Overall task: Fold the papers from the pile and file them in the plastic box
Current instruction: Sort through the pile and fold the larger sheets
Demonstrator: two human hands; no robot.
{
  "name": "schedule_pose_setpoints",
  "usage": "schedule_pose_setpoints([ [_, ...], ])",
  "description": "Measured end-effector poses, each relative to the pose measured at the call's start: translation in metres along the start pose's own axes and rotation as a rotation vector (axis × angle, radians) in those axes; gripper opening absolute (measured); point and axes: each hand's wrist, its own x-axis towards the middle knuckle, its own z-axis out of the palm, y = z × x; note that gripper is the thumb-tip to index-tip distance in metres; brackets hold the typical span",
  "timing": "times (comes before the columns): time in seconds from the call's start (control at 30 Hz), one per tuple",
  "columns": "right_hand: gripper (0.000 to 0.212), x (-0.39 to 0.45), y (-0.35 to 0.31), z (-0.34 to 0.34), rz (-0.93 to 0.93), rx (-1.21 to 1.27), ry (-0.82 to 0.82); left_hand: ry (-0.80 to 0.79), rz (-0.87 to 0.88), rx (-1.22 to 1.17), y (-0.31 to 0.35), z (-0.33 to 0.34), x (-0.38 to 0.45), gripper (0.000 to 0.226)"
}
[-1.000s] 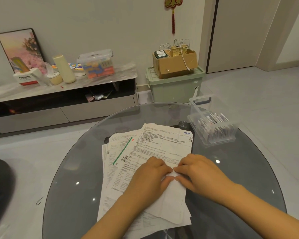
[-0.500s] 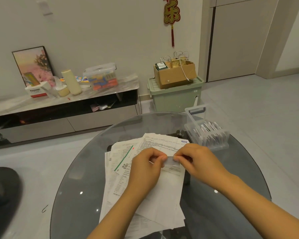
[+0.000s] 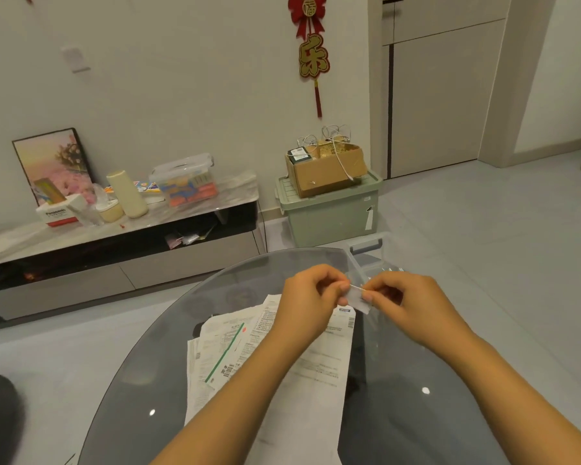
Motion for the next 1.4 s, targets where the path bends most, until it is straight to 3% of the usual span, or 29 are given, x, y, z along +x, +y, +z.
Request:
schedule_pose_setpoints([
  [0.33,0.006,0.024,0.030,-0.031,0.232,-0.003,0.365,-0.095,0.079,-0.039,0.014,0.043,0.056,0.017],
  [0.5,0.007,0.028,0.042,-0.031,0.282,-0.074,0.464,-0.324,0.296,0.402,0.005,0.062,0.072,0.029],
  [0.7,0.013,0.031,0.047,-0.024,0.329,-0.235,0.433,-0.512,0.491,0.669,0.002,0.078,0.082,0.058],
  [0.9,0.011,0.036,0.053,-0.021,0.326,-0.322,0.406,-0.498,0.557,0.730,-0.003,0.080,0.084,0.081],
  [1.2,0.010,0.040,0.045,-0.017,0.345,-0.490,0.286,-0.425,0.569,0.695,-0.014,0.076,0.081,0.080],
  [1.4,0.017,0.046,0.041,-0.021,0.430,-0.684,0.129,-0.428,0.484,0.525,-0.012,0.077,0.080,0.052],
])
